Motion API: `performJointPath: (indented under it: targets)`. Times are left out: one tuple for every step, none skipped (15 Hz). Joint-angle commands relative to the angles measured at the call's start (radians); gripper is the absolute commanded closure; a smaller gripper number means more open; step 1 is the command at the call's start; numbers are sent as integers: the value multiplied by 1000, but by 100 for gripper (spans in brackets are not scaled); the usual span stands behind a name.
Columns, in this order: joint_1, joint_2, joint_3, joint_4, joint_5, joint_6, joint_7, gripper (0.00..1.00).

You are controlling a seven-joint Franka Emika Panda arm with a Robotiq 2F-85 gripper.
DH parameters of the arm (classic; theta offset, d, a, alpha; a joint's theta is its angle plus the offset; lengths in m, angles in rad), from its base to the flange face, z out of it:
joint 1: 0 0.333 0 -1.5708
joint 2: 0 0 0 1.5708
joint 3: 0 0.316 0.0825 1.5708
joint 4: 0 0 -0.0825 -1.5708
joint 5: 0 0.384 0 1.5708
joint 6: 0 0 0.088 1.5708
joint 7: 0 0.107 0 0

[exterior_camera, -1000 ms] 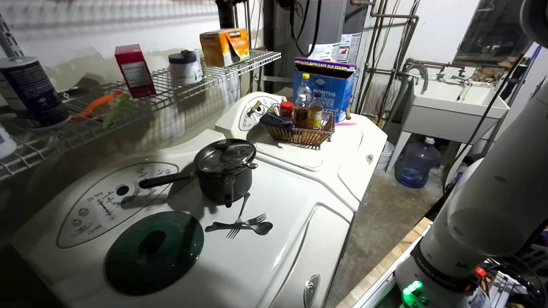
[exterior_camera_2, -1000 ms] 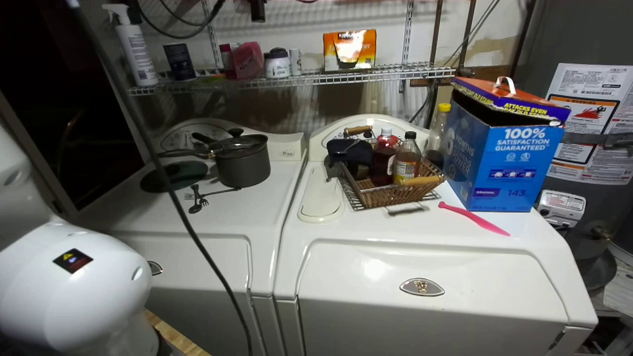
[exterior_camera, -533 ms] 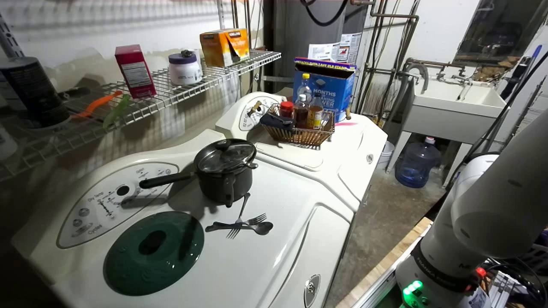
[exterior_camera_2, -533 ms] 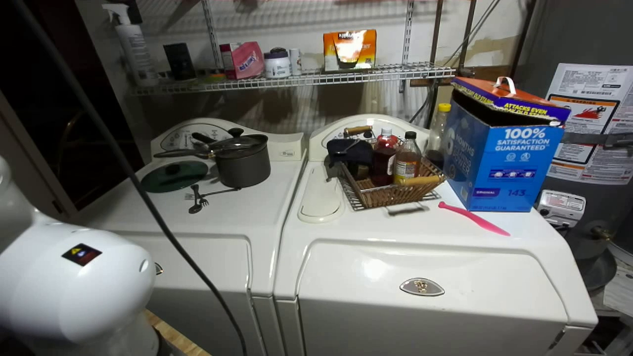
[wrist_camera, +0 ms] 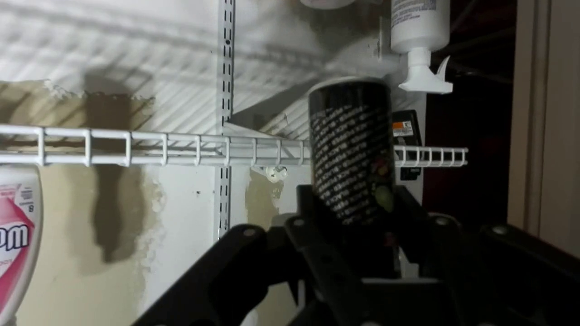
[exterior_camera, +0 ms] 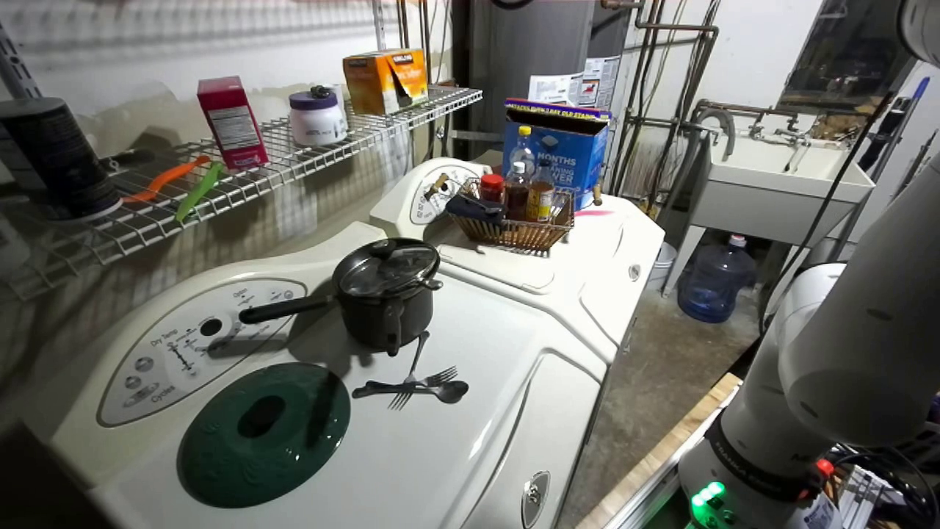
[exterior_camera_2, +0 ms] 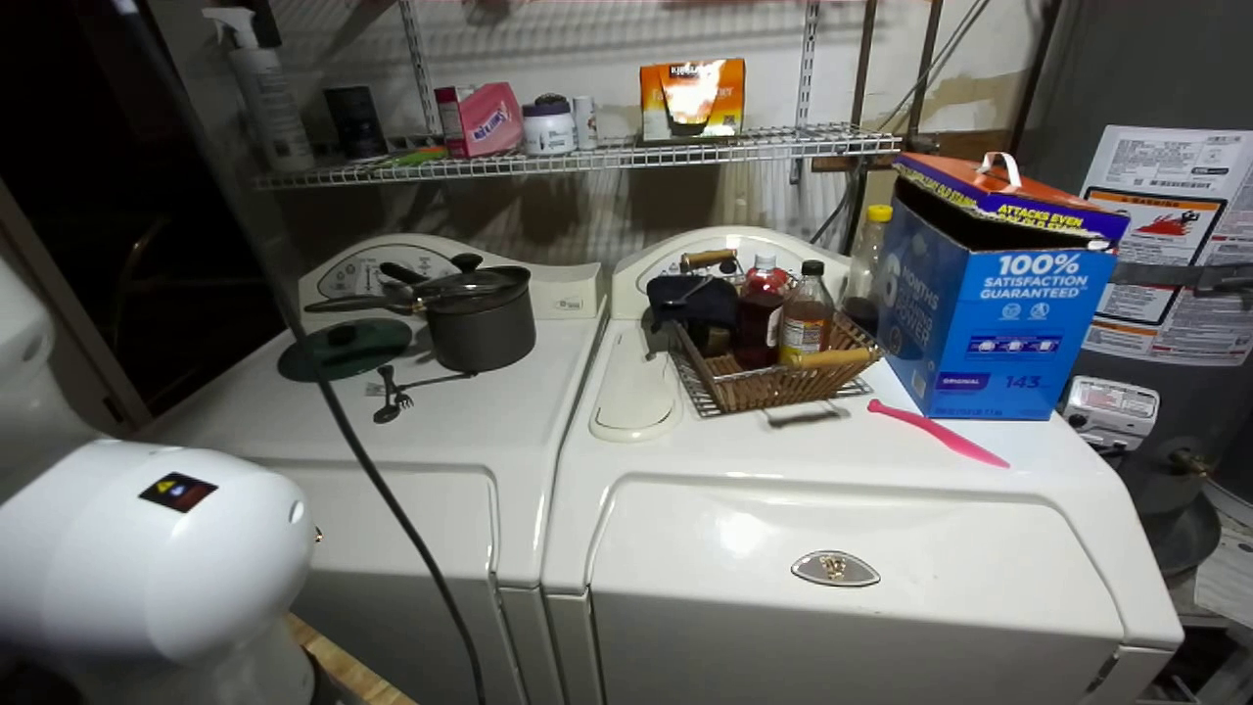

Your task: Pick up the black container from the right side of the shelf and put it on the left washing machine.

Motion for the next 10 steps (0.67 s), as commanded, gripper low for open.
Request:
performJointPath:
  targets:
    - [22, 105, 17, 133, 29, 44, -23, 80]
    - [23, 120, 22, 149, 25, 58, -22, 80]
    - [27, 136, 26, 169, 31, 74, -20, 80]
    - [32, 154, 31, 191, 43, 107, -12, 80]
    - [34, 169, 36, 208, 47, 136, -7, 80]
    - [37, 183, 41, 221, 48, 164, -5, 80]
    - [39, 194, 44, 230, 39, 184, -2, 80]
    - [39, 198, 46, 227, 12, 183, 14, 80]
    - [39, 195, 42, 205, -56, 186, 56, 80]
    - [33, 178, 31, 158, -130, 153, 97, 80]
